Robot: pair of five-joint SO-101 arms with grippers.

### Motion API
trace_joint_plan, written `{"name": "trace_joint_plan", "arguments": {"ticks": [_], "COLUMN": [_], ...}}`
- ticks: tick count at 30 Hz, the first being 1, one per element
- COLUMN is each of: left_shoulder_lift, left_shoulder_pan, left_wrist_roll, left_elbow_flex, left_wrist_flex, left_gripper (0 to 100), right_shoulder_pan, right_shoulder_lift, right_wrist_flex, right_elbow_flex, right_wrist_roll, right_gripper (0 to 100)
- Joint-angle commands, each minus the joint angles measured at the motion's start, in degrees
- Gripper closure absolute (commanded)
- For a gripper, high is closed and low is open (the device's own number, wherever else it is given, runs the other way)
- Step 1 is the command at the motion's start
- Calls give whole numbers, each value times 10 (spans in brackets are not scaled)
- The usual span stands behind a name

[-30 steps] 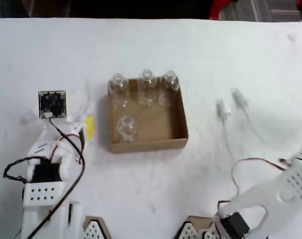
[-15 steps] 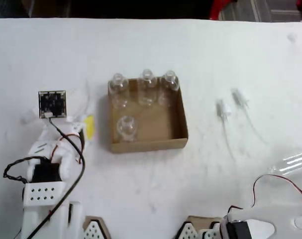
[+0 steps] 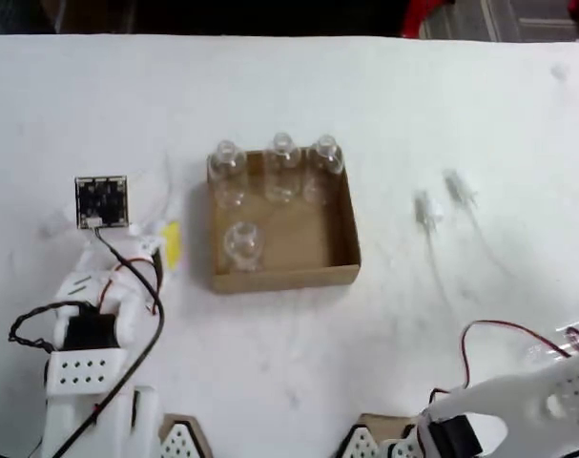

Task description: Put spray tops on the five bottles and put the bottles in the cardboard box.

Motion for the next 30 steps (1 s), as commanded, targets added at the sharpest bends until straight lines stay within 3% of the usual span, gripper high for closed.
{"name": "trace_joint_plan", "arguments": {"ticks": [1,6,13,19,30], "left_shoulder_lift": [-10,-10,-10,-11,-11], "left_shoulder_pan": [-5,-5,-6,-6,-5], "left_wrist_roll": [1,1,1,1,1], "left_elbow_flex": [-4,-4,-4,-4,-4], "left_wrist_flex": [-13,-11,-10,-10,-11], "left_gripper": [771,771,771,771,771], "right_shoulder_pan": [-10,-4,-22,-51,-144], "right_shoulder_lift": [-238,-458,-505,-456,-310], "right_wrist_flex": [16,-20,-294,-270,-318], "right_elbow_flex": [210,453,680,706,702], "right_wrist_roll": [-6,91,40,68,66], "right_gripper": [981,981,982,982,982]}}
